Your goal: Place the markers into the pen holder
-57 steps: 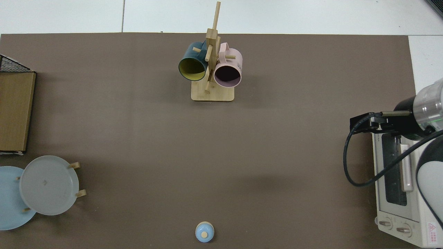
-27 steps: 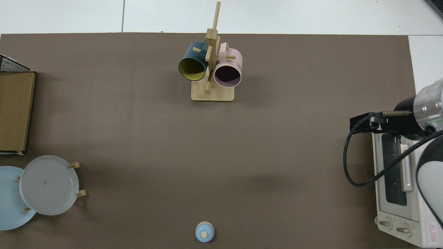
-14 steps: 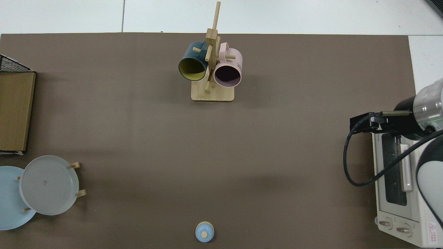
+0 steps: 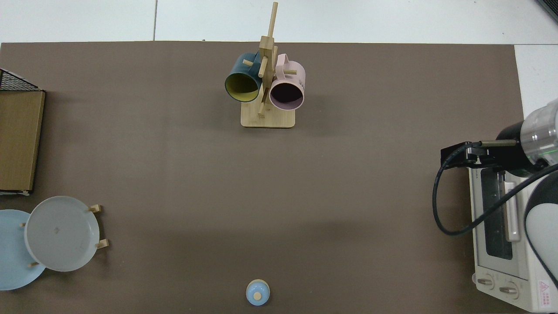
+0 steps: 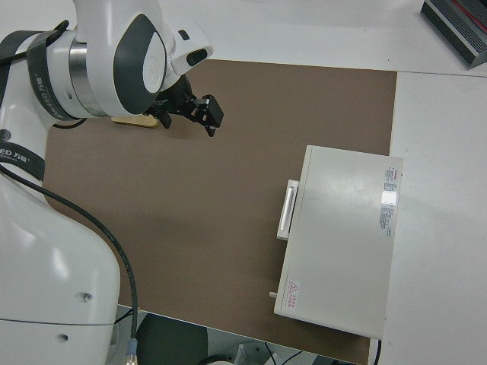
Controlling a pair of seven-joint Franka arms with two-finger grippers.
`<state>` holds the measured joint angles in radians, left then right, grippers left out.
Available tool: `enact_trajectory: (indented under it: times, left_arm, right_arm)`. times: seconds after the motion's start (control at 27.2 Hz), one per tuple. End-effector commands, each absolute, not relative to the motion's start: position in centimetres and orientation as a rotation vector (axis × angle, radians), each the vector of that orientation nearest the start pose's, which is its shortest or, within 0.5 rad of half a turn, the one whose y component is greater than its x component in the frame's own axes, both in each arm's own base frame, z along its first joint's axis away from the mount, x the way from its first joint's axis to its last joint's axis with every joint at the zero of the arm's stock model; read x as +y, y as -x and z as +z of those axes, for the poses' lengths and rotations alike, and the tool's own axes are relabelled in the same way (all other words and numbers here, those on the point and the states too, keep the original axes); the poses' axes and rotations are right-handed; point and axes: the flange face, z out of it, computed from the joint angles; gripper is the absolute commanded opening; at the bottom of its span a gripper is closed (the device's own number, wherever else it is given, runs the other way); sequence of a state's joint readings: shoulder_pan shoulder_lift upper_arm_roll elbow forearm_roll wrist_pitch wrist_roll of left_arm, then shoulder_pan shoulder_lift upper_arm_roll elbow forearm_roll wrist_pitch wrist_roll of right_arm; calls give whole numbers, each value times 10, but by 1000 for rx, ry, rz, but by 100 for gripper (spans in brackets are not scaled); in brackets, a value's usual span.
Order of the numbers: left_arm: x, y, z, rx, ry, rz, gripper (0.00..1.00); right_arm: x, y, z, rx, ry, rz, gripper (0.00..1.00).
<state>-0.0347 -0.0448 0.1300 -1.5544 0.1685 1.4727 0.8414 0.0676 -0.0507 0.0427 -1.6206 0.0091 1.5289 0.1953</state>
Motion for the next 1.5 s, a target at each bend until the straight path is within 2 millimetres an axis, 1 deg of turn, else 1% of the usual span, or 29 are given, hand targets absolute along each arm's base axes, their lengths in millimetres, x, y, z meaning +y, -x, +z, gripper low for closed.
enact_trajectory:
  times: [0.0,0.07,0.18,0.26,0.33,0.44,0.51,0.62,0.95,1.06,1.14,1.21,1.28,1.47]
  left_arm:
    - [47,-516,659,929,2925,119,100]
    - [41,-516,659,876,2975,101,100]
    - [33,-518,662,734,3019,64,100]
    - [31,-521,658,671,3041,74,100]
    - [30,-523,657,662,3046,77,100]
    - [29,-527,670,660,3046,46,100]
    - [31,-533,667,648,3065,51,100]
    - [33,-535,676,620,3082,27,100]
    - [34,-535,677,593,3086,30,100]
    - [28,-536,674,553,3094,49,100]
    - [23,-535,676,552,3092,42,100]
    - [24,-532,680,545,3088,27,100]
    - [21,-531,678,540,3093,35,100]
    - [9,-530,677,483,3101,23,100]
  right_arm:
    - [60,-527,628,162,3118,58,100]
    - [60,-527,628,162,3118,58,100]
    - [60,-527,628,162,3118,58,100]
    - [60,-527,628,162,3118,58,100]
    - [60,-527,628,162,3118,58,100]
    - [60,-527,628,162,3118,58,100]
    - [60,-527,628,162,3118,58,100]
    - [60,-527,628,162,3118,58,100]
    - [60,-527,628,162,3120,58,100]
    - [60,-527,628,162,3118,58,100]
    - [60,-527,628,162,3118,58,100]
    - [60,-527,628,165,3120,58,100]
    - [60,-527,628,162,3118,58,100]
    - [60,-527,628,162,3118,58,100]
